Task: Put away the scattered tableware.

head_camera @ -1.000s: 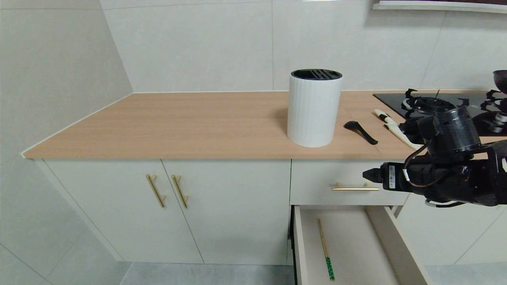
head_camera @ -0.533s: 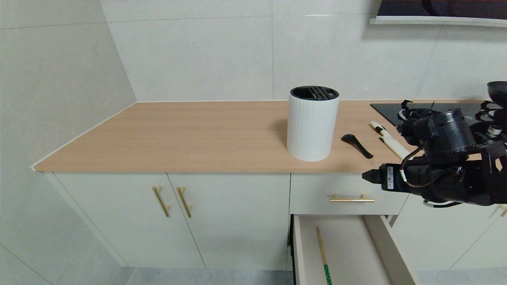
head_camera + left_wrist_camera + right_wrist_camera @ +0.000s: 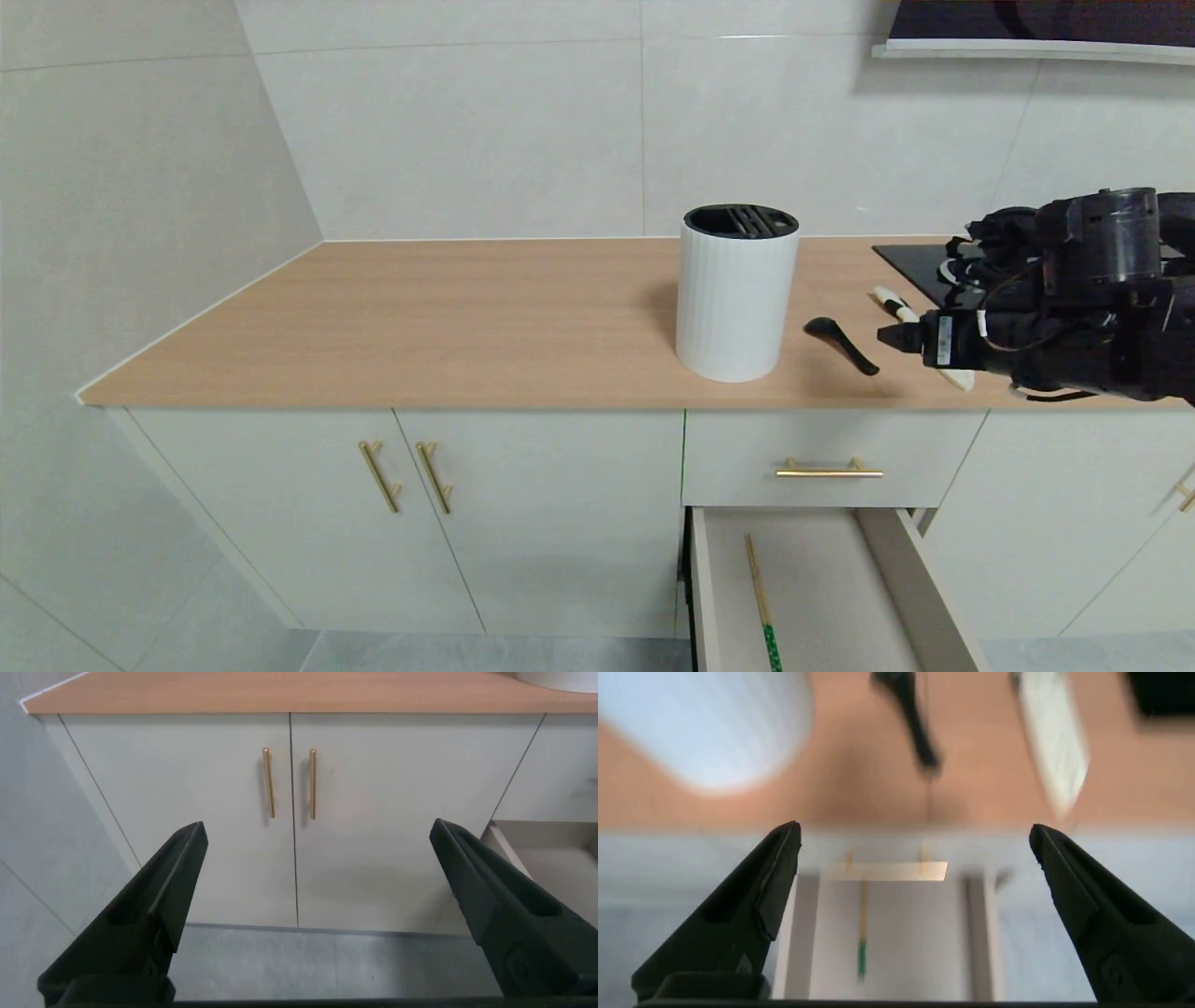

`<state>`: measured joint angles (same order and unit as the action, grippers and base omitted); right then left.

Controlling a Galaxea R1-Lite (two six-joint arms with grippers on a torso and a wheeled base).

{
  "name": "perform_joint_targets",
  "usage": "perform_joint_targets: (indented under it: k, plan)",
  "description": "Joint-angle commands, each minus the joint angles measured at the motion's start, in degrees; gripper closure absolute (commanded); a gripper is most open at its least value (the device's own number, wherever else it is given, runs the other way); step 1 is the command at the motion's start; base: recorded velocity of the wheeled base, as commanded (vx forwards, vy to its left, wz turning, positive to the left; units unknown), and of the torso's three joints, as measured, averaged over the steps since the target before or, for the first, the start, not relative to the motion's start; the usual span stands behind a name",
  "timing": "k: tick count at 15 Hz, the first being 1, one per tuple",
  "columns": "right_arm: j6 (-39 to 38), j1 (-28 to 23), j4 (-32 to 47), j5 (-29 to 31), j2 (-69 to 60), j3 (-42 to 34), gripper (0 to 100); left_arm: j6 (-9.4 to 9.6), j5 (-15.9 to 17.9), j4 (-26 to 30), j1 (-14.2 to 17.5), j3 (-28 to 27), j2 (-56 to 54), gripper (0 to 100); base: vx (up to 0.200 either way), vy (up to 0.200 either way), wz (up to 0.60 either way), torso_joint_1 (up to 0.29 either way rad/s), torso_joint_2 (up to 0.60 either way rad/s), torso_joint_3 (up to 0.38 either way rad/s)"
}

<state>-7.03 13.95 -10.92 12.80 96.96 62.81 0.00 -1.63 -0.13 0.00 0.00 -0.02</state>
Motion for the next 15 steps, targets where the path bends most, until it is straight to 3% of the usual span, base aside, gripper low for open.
perform_joint_targets:
  k: [1, 8, 15]
  plan:
    - [1.06, -1.29, 0.11, -1.9, 2.79, 5.13, 0, 0.0, -0.04, -0.04, 0.0, 0.0, 0.02, 0, 0.0, 0.0, 0.0, 0.0, 0.0, 0.0]
    - [7.91, -7.18, -0.42, -17.99, 16.24, 17.61, 0, 0.0, -0.04, -0.04, 0.0, 0.0, 0.02, 0, 0.0, 0.0, 0.0, 0.0, 0.0, 0.0]
    - [11.16, -9.38, -5.51, -24.23, 24.94, 17.97, 0, 0.0, -0.04, -0.04, 0.0, 0.0, 0.02, 0, 0.0, 0.0, 0.0, 0.0, 0.0, 0.0]
